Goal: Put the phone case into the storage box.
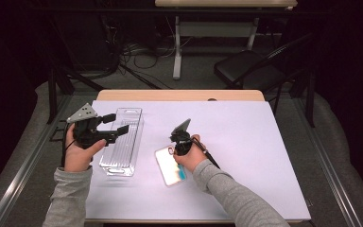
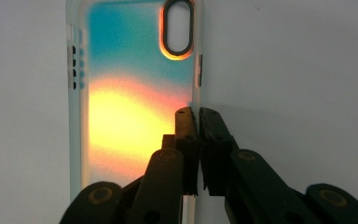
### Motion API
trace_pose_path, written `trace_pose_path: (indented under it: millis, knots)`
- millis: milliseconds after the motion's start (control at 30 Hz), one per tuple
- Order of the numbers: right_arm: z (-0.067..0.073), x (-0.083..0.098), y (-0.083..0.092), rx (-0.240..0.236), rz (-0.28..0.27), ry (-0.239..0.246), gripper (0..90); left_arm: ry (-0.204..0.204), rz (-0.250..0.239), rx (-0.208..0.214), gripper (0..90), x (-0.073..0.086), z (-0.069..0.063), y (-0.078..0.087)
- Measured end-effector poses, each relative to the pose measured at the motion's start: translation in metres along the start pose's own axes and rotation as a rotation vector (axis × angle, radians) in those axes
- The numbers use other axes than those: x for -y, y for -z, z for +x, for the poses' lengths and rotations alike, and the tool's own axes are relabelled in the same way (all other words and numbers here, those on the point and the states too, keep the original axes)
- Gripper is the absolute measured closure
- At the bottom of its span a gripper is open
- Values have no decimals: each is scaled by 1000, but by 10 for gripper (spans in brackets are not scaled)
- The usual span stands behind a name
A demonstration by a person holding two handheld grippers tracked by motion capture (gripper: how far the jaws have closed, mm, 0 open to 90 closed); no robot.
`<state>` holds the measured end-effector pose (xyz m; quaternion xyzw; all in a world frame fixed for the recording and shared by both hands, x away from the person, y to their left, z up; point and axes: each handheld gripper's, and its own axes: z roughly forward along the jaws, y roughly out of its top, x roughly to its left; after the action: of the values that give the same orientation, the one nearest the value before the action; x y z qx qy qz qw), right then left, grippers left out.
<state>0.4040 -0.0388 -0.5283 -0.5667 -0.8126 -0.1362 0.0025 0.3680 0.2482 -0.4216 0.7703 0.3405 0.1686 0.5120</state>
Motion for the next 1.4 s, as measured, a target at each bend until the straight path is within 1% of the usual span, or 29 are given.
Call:
trace_pose_path:
  millis: [400,633,733,833,933,967,1067,1133,1167,1200,1233,1333,1367,1400]
  knots:
    - [-1,0,1,-10,5,-4,870,0,2,-1,261,0,0,0]
    - [-1,1,1,-18,-4,-6,870,-1,4,-1,261,0,0,0]
    - [-1,1,2,-14,8,-5,870,-1,3,0,261,0,0,0]
    - [0,1,2,-17,7,-5,870,-1,3,-1,261,0,0,0]
    - [-1,1,3,-15,11,5,871,-1,3,-1,261,0,0,0]
    - [0,1,2,-20,1,1,871,-1,2,0,261,0,0,0]
    - [-1,1,3,-22,7,1,871,0,3,-1,261,0,0,0]
    - [-1,1,4,-19,7,-8,871,0,4,0,261,0,0,-1]
    - [-1,2,2,-39,-41,-19,872,0,4,0,261,0,0,-1]
    - [-1,2,1,-48,-53,-31,871,-1,4,-1,261,0,0,-1]
    - [-1,2,3,-44,-40,-33,871,0,4,-1,261,0,-1,-1]
    - [-3,0,8,-23,4,-10,871,1,6,1,261,0,-1,-1]
    - [-4,1,8,-31,-21,-11,871,4,5,2,261,0,-1,-2]
    - [-5,0,9,-25,-10,-11,871,4,7,4,261,0,-1,-2]
